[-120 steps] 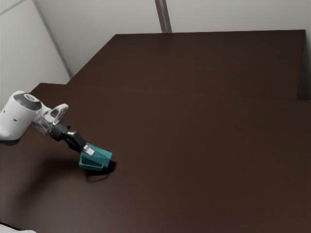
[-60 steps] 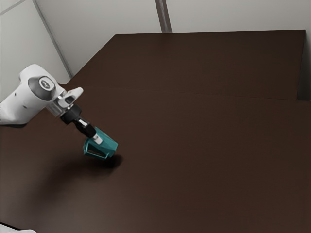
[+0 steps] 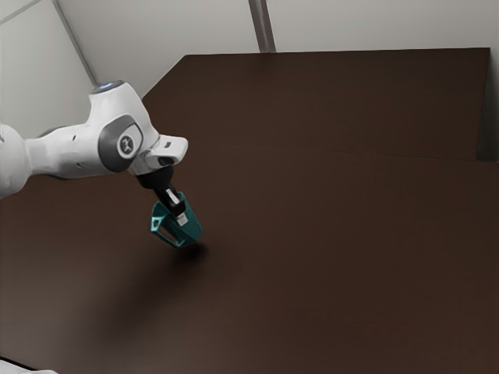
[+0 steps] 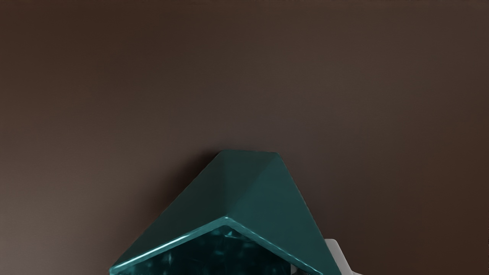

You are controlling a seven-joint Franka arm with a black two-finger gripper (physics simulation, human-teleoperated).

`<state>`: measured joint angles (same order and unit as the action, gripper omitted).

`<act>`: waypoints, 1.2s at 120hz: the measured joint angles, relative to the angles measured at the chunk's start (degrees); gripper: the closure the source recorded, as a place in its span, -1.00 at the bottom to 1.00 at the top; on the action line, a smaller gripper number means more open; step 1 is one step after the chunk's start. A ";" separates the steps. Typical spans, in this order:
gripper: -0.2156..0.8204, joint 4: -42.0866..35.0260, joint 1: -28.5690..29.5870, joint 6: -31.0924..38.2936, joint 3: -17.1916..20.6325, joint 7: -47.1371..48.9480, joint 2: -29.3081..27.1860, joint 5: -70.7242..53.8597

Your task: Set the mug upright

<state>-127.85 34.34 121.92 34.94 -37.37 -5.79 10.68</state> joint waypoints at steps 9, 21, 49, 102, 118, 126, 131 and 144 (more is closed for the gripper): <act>0.91 -0.34 -0.55 1.14 1.46 2.92 0.45 -2.19; 0.92 -0.88 -0.55 2.79 2.13 6.64 1.07 -4.95; 0.91 -2.10 -0.71 5.40 3.54 13.53 2.10 -8.44; 0.92 -3.16 -0.33 8.50 3.64 21.15 4.60 -11.05; 0.57 -3.47 0.04 8.96 4.23 22.44 4.54 -11.09; 0.28 -3.50 -0.12 9.10 4.37 22.95 4.51 -11.04; 0.13 -3.51 -0.31 9.17 4.41 23.25 4.43 -11.01; -0.16 -3.56 -0.89 9.29 4.43 23.92 4.31 -10.97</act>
<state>-131.40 33.45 131.21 39.37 -13.45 -1.48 -0.29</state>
